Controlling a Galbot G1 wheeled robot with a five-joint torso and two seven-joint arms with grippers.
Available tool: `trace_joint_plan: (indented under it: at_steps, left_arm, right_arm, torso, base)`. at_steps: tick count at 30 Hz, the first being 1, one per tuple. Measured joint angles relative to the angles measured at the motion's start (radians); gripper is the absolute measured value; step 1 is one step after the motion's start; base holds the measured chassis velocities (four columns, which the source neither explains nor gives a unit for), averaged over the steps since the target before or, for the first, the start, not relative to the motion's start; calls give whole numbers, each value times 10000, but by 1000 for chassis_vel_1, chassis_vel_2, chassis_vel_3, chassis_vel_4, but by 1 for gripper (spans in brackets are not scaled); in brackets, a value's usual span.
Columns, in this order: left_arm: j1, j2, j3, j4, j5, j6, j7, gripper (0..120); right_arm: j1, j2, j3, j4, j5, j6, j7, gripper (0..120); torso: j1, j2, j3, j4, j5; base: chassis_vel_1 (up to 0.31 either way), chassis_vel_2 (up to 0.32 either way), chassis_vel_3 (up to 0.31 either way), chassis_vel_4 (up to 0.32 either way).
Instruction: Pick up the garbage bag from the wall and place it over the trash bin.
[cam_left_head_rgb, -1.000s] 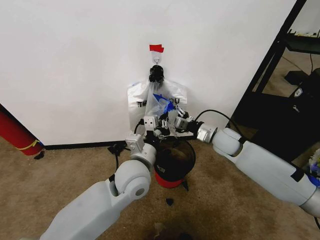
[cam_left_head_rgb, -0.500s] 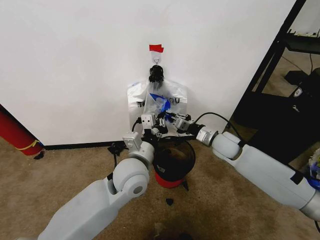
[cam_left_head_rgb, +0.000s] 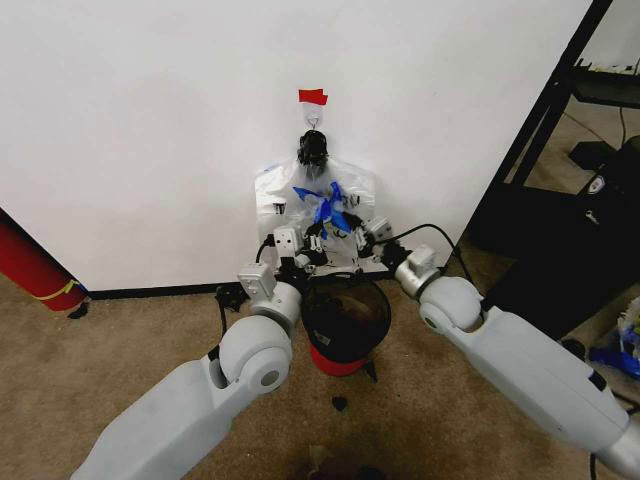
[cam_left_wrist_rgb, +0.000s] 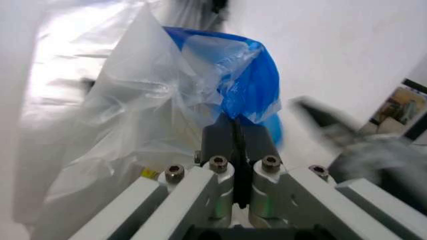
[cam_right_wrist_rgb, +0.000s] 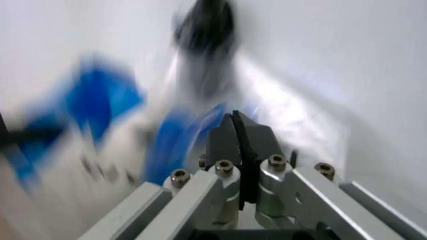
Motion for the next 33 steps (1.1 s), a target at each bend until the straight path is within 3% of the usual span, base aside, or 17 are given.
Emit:
trace_joint_plan:
  at_steps: [4,6,13,17,19,22,28,31,33]
  left_arm:
    - [197,-39,-254,62,49,-90,41,0]
    - [199,-76,-273,68,52,-95,42,0]
    - [281,-106,-214,28,98,-98,49,0]
    - [381,-119,-148,16,188,-98,87,0]
    - [395,-133,-105,16,221,-98,100,0]
    - [366,-215,20,17,267,-98,113,0]
    - [110,-172,239,41,257,-84,110,0]
    - [-151,-159,384,44,159,-59,74,0]
    - [-198,-166,401,45,140,-53,64,0]
  right_arm:
    - [-1104,486,1314,761,2017,35,45,0]
    - [-1274,618,1525,811,2218,21,101,0]
    - [-1603,467,1475,545,504,-227,-85,5]
    - [-1158,88,879,301,-422,-274,-476,23]
    - [-883,-64,591,160,-615,-276,-656,26]
    - [315,-401,-603,-364,-1080,-218,-1249,39]
    - [1657,-350,-2011,-1293,-1783,-222,-1638,59]
    - [2132,-321,-2494,-1657,-2467,-384,-1712,75]
    - [2195,-314,-2562,-1707,-2593,-433,-1711,77]
  torso:
    - [-1,0,0,1,0]
    - [-1,0,0,2,1]
    - [0,0,0,0,1]
    - [0,0,0,3,1]
    - [0,0,1,4,0]
    - [0,0,1,3,0]
    - [1,-1,3,4,3]
    - [1,0,3,3,1]
    - [1,0,3,2,1]
  base:
    - [0,0,0,0]
    - [0,0,0,0]
    - [0,0,0,0]
    - [0,0,0,0]
    - [0,0,0,0]
    - [0,0,0,0]
    - [0,0,0,0]
    - [0,0,0,0]
    - [0,0,0,0]
